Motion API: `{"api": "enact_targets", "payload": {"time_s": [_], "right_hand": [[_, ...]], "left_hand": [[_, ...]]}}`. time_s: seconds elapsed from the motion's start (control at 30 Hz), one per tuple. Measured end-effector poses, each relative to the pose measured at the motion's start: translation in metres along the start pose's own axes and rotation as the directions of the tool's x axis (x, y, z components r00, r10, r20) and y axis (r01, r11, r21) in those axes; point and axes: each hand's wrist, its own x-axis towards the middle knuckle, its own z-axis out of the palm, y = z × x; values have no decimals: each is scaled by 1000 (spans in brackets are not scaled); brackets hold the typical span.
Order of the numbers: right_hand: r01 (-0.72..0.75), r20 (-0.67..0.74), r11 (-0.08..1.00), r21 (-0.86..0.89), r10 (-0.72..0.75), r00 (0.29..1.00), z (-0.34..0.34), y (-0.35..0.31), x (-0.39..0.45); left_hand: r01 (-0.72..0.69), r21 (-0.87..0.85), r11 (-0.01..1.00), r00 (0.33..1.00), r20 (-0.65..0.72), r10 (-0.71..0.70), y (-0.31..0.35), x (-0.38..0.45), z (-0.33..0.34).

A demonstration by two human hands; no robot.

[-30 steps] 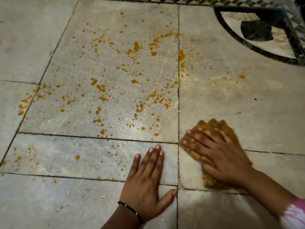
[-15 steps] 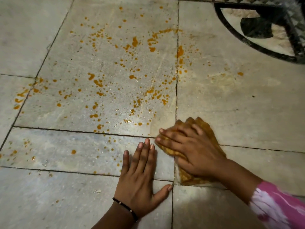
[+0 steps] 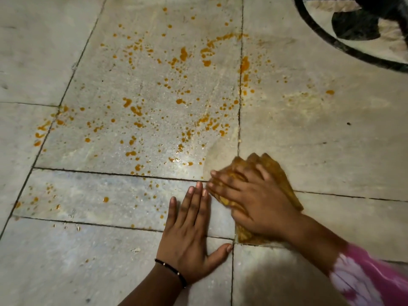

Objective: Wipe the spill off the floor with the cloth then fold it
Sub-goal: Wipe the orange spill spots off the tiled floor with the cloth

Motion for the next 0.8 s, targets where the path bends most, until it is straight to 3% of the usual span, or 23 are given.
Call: {"api": "enact_targets", "payload": {"time_s": [0.17,0.3,0.37,0.53,0.6,0.8], "right_hand": [[-76,40,997,24,75,996,-7,45,-42],[-282,-24,959,9,283,959,-15,70,17],[-313,-40,949,29,314,949,-12,54,49],[2,-11,1000,-17,-2,1000,1,7,15],[39,23,999,-28,-39,999,4,12,-24],[-356,25,935,-4,356,934,-8,56,8]], "left_hand": [[-1,-1,1000,1000,27,1,1,4,-4],[2,26,1000,998,67,-3,-2,3,-3],[-7,38,999,997,74,5,-1,4,-2],[-30,48,998,999,38,29,-3,1,0],[-61,48,997,998,26,60,-5,-1,0],[-344,99,934,938,79,338,-41,-12,-18]]}}
